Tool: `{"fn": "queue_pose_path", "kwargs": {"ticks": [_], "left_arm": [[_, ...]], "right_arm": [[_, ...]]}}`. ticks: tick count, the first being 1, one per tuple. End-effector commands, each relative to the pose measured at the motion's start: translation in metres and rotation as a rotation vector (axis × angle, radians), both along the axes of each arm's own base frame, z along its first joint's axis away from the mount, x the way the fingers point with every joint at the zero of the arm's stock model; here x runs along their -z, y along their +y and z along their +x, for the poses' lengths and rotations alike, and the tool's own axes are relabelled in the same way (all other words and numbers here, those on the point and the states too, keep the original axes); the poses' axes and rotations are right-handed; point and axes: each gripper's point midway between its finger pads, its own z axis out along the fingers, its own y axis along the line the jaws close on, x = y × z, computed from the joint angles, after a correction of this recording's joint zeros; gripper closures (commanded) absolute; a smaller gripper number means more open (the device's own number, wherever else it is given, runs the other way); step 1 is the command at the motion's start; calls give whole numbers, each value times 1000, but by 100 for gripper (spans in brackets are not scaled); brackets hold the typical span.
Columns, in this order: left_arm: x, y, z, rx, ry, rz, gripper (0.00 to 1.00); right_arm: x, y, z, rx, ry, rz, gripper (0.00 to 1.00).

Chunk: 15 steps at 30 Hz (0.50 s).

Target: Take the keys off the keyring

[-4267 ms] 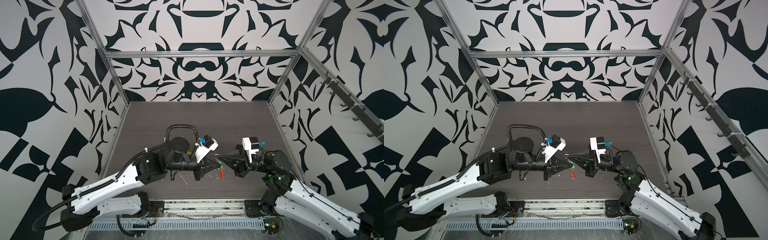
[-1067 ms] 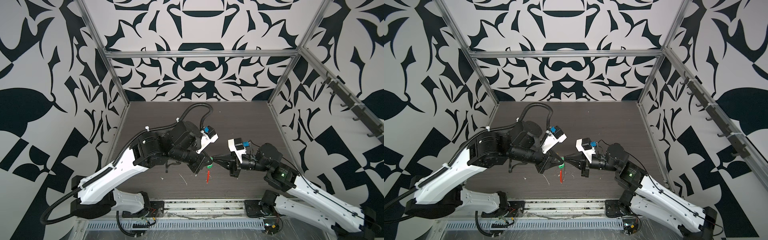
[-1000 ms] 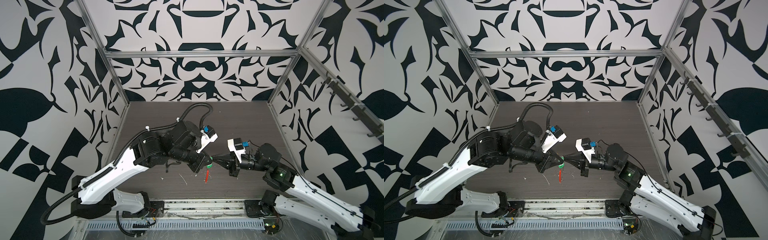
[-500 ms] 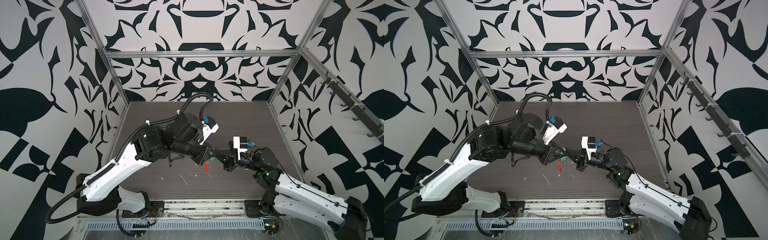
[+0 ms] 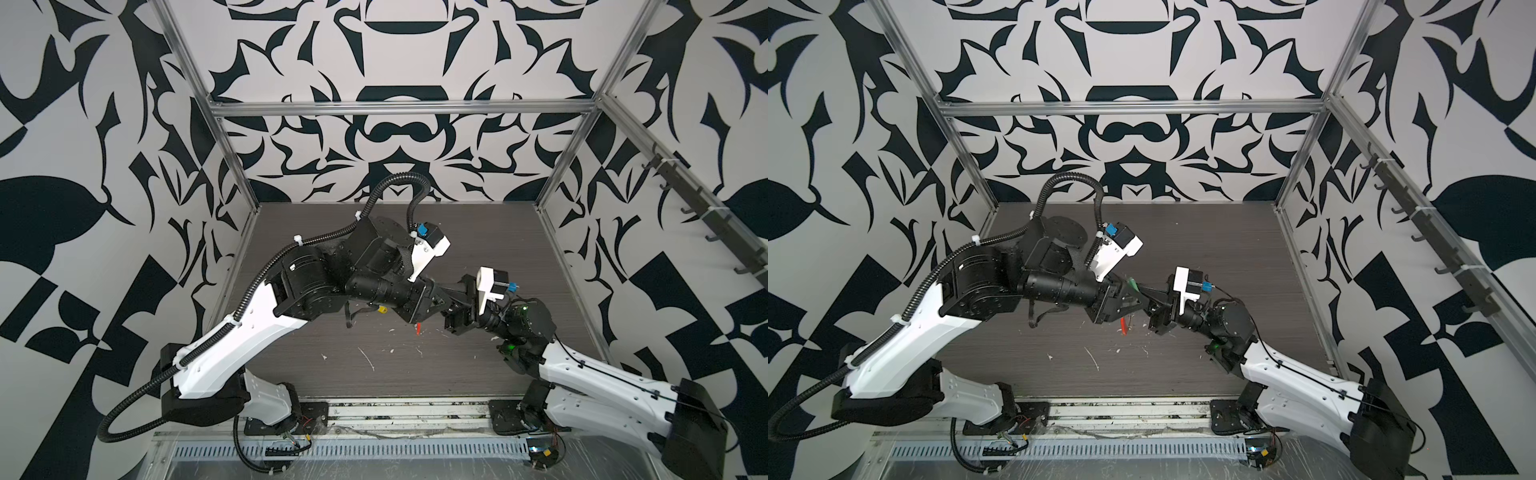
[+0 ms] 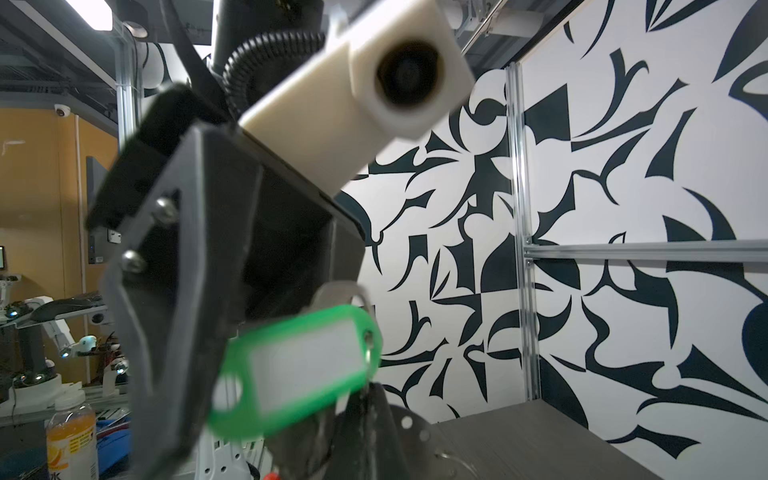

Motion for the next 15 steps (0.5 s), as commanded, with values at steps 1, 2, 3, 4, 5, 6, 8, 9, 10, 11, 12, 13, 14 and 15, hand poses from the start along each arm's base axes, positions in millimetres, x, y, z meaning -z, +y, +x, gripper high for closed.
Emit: {"fn": "queue_pose_path", "kwargs": {"ticks": [1, 2, 3, 4, 5, 6, 8, 9, 10, 11, 12, 13, 14, 15], "left_arm": [[-33, -12, -10, 68, -41, -123, 61], [-34, -11, -10, 71, -45, -129, 59], [-35, -11, -10, 74, -47, -132, 57], [-37, -11, -12, 80, -51, -137, 54], [-38, -10, -12, 83, -54, -146, 52], [-40, -10, -12, 83, -61, -152, 51], [-45, -8, -13, 87, -78, -176, 49], [-47, -5, -11, 75, -92, -184, 49], [-49, -2, -9, 59, -107, -193, 50], [-50, 2, -6, 37, -129, -197, 50], [-50, 8, -3, 13, -148, -201, 50], [-47, 15, 0, -12, -175, -199, 50], [-44, 26, 0, -25, -210, -193, 50], [-45, 32, 3, -47, -247, -207, 50]], "right_arm": [[7, 2, 1, -6, 26, 7, 100], [6, 2, 1, -4, 23, 11, 100], [6, 2, 2, -2, 22, 14, 100], [5, 2, 1, -3, 23, 18, 100], [5, 1, 1, -3, 22, 22, 100], [4, 1, 1, -2, 21, 25, 100], [4, 0, 2, 1, 22, 29, 100], [3, 0, 1, 0, 21, 29, 100], [4, 0, 1, 1, 22, 29, 100], [4, -1, 1, 4, 22, 31, 100], [3, -2, 1, 8, 23, 33, 100], [3, -3, 1, 10, 23, 34, 100], [3, -4, 0, 10, 24, 34, 100], [3, -5, -2, 7, 24, 29, 100]]}}
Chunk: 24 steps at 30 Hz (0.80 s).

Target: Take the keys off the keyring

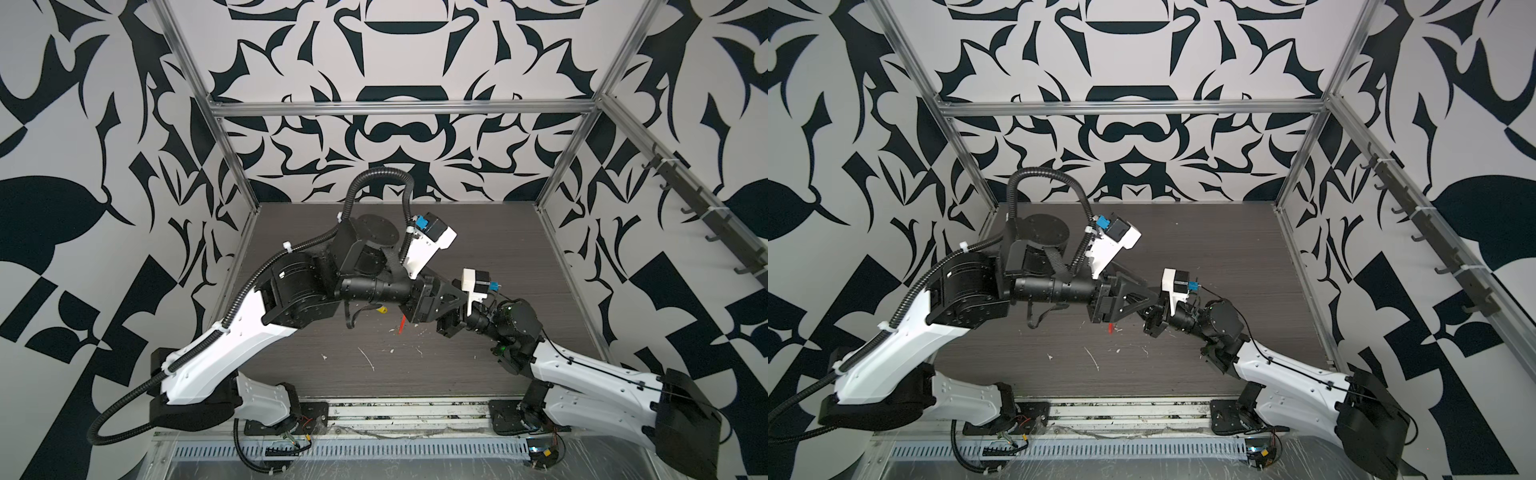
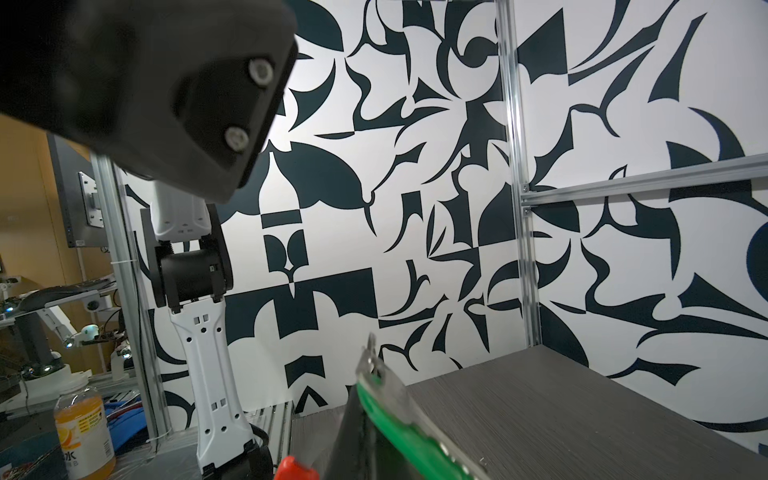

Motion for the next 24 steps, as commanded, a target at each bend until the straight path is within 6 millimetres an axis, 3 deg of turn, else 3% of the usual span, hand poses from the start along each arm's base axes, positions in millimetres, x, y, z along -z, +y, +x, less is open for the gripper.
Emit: {"fn": "queue_pose_path", "kwargs": {"ticks": [1, 7, 14, 19, 24], "left_arm": [[-8, 31, 10, -94, -135, -51, 50], [31, 52, 9, -99, -234, -26, 46], [67, 44, -5, 52, -266, 5, 46], [67, 42, 5, 88, -241, -50, 48], [64, 40, 7, 125, -211, -91, 58]], "right_arm": [[-25, -13, -12, 0, -54, 73, 100], [-23, -22, -24, -22, -43, 31, 100], [-16, -28, -39, -73, -7, -6, 100], [-14, -28, -47, -125, 8, -23, 100], [-14, -28, -48, -126, 13, -29, 100]]}}
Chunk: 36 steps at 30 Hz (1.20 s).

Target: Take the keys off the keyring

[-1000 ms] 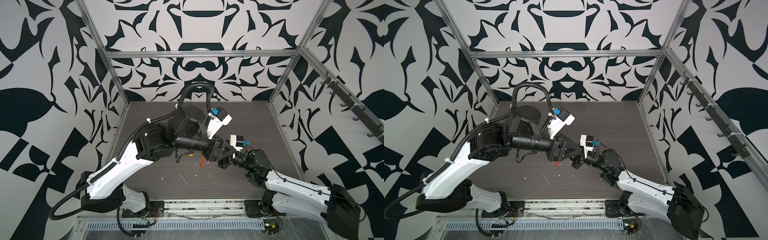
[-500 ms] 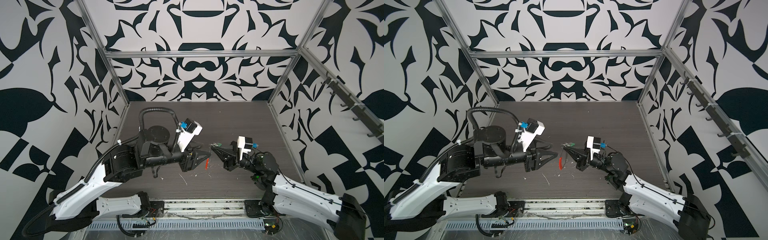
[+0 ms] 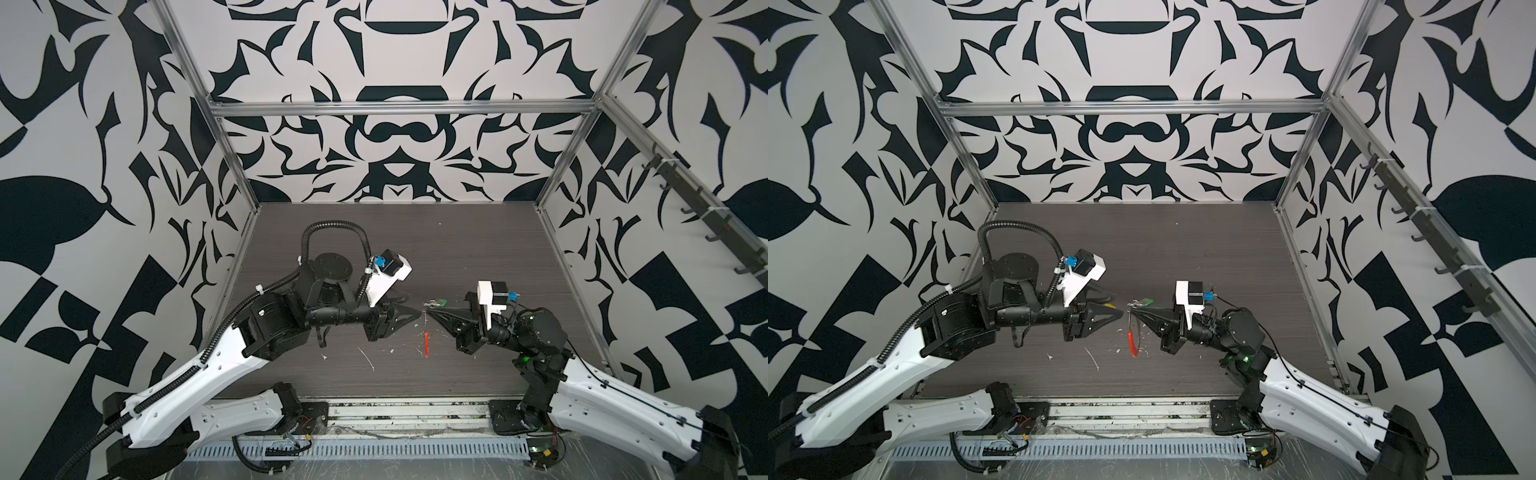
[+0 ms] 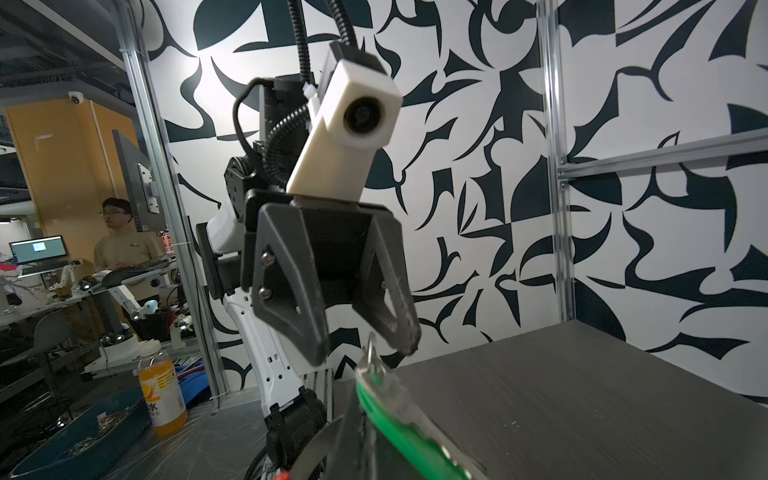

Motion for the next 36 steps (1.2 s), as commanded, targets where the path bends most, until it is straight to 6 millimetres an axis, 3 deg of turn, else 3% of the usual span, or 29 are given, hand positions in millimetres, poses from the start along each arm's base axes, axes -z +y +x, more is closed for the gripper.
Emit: {"fn": "queue_pose_path", "kwargs": {"ticks": [1, 7, 14, 24, 36], "left_arm": [[-15, -6, -15, 106, -6, -74, 59], [-12, -14, -22, 168, 40, -66, 61], [-3, -14, -11, 112, 37, -30, 67], [3, -14, 1, 59, 7, -6, 52], [3, -23, -13, 153, 69, -13, 73]], "right_arm": [[-17, -5, -10, -28, -32, 41, 100], [-18, -6, -8, -13, -32, 49, 100], [-21, -8, -9, -10, -35, 64, 100], [-22, -9, -11, -21, -35, 63, 100], [-25, -11, -9, -6, -37, 73, 100]]}}
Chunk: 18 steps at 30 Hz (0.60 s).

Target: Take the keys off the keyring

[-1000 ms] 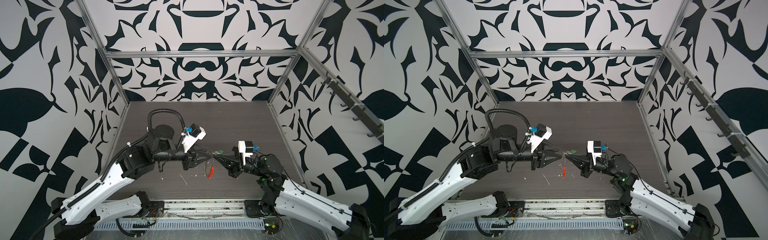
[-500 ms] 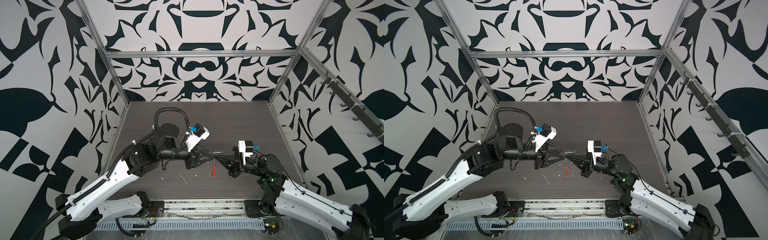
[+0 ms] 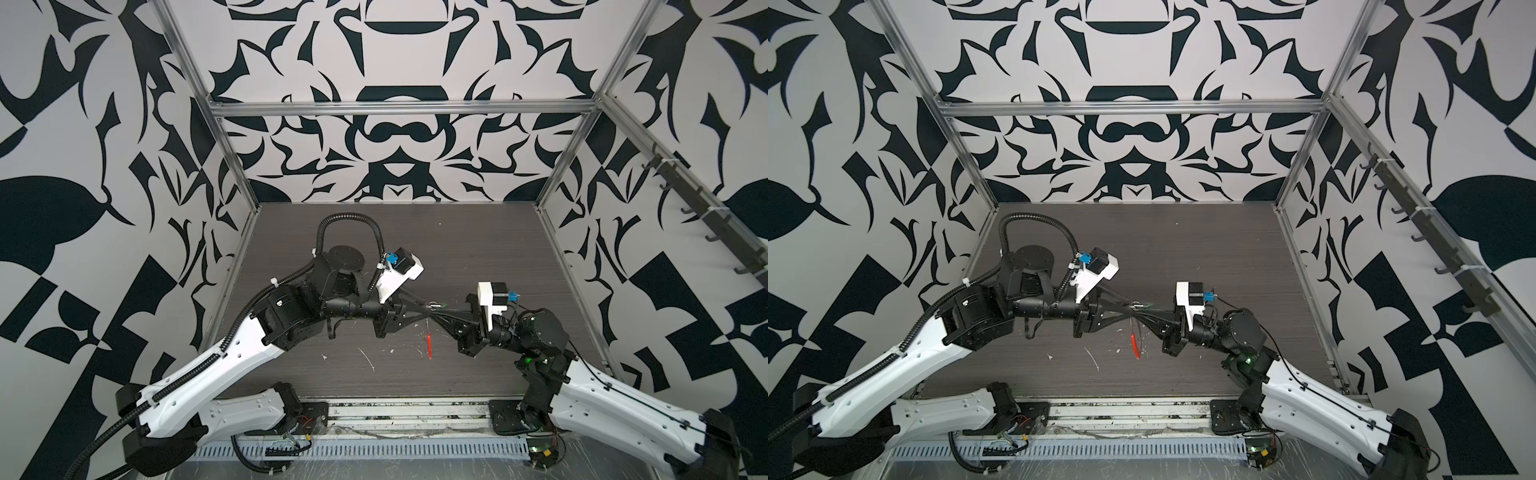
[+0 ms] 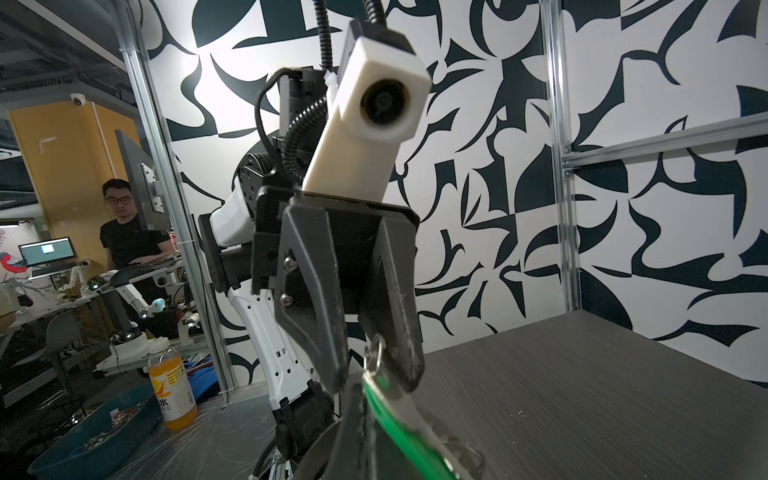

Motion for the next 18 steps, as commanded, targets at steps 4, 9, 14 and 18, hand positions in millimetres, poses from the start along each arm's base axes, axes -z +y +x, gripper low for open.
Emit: {"fn": "queue_pose_path", "kwargs": {"ticks": [4, 9, 14, 18], "left_arm": [[-8, 0, -7, 33, 8, -16, 78], [-9, 4, -6, 17, -1, -15, 77], [-11, 6, -7, 11, -7, -20, 77], [-15, 8, -8, 12, -16, -27, 81]], "right_arm": [[-25, -9, -6, 7, -51, 79, 100], [-26, -9, -6, 10, -53, 81, 100], [-25, -9, -5, 10, -49, 76, 100], [-25, -9, -5, 9, -46, 73, 100]]}}
